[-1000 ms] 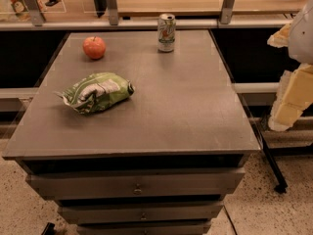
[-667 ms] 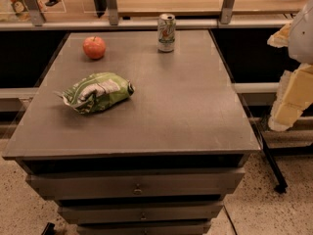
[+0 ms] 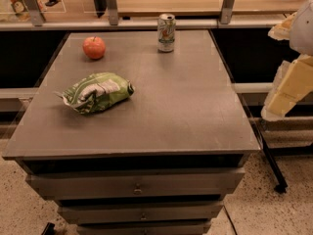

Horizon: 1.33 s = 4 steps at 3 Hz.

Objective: Pick 7up can

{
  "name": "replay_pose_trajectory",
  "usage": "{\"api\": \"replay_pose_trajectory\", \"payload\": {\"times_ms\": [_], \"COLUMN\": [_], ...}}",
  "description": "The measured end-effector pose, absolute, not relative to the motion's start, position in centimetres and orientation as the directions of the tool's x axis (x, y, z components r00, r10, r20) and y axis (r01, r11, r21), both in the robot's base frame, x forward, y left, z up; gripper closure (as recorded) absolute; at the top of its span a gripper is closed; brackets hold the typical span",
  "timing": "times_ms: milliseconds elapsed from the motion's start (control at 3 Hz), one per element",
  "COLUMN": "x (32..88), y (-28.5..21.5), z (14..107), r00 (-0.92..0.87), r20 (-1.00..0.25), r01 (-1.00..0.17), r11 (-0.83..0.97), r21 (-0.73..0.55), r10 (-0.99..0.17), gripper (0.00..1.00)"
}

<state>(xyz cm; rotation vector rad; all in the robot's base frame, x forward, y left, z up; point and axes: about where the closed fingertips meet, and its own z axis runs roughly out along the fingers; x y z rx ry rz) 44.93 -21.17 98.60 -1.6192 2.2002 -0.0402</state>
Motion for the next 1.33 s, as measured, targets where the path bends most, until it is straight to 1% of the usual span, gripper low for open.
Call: {"api": "replay_pose_trajectory", "payload": {"times_ms": [333, 667, 1000, 1333], "x": [45.9, 46.7, 47.4, 47.9], "y": [-20.7, -19.7, -18.5, -17.4], "z": [98.7, 98.0, 97.2, 96.6], "r00": [-0.275, -0.326, -0.373, -0.432], "r20": [-0.416, -0.526, -0.624, -0.703], "r01": [-0.889, -0.869, -0.846, -0.809], "r11": [0.394, 0.468, 0.528, 0.588], "r21": [-0.233, -0.161, -0.075, 0.025], "r10": [-0.867, -0.786, -0.687, -0.565], "gripper": [0.00, 0.00, 0.00, 0.00]}}
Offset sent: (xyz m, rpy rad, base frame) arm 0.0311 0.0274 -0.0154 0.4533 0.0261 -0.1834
